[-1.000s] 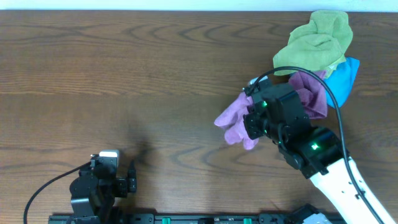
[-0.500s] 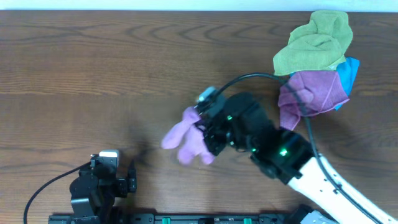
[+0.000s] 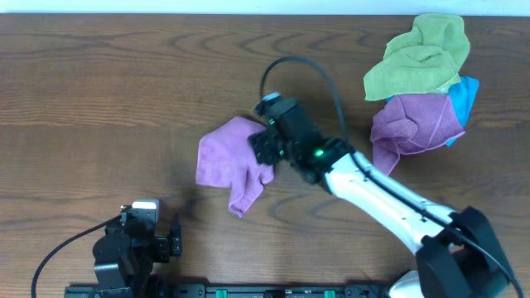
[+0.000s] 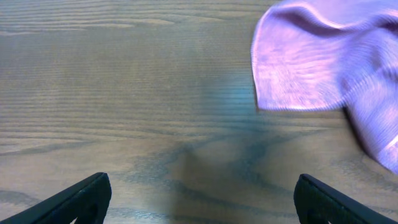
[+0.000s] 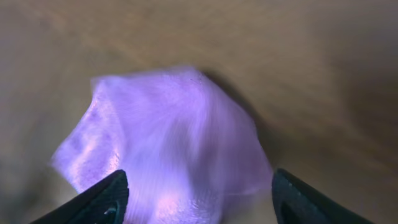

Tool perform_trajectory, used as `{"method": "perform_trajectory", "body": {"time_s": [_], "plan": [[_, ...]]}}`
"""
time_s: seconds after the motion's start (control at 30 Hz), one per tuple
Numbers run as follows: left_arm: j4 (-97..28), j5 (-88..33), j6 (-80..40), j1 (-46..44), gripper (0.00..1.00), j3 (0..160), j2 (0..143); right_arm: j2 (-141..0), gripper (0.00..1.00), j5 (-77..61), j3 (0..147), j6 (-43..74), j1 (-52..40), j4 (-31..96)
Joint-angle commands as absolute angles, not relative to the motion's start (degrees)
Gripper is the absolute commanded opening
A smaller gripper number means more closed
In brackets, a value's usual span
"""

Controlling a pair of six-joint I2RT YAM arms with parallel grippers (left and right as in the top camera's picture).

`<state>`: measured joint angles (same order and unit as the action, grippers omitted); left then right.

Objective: Fold the cloth
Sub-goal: 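Pull the purple cloth left out of the pile with the right gripper, then lift and drag the purple cloth to spread it flat at table center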

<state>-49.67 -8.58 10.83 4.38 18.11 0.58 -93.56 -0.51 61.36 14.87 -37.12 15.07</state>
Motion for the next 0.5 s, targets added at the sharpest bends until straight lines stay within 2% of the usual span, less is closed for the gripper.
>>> {"method": "perform_trajectory", "body": {"time_s": [0.0, 0.27, 0.4, 0.47], "plan": [[-49.7, -8.4, 11.8, 4.3, 0.95, 18.1, 0.3, -89.3, 0.76, 1.5, 62.7, 12.7, -35.7, 14.9], [-49.7, -8.4, 11.8, 4.3, 0.95, 18.1, 0.3, -88.2, 0.68, -2.0, 62.6, 2.7, -36.6, 20.4], [-49.7, -8.4, 11.8, 4.3, 0.95, 18.1, 0.3, -92.2, 0.67, -6.9, 62.6, 3.3, -36.8, 19.7], [-49.7, -8.4, 11.8, 4.3, 0.95, 18.1, 0.3, -94.5, 0.67, -8.6, 62.6, 8.6, -36.8, 20.1]]}}
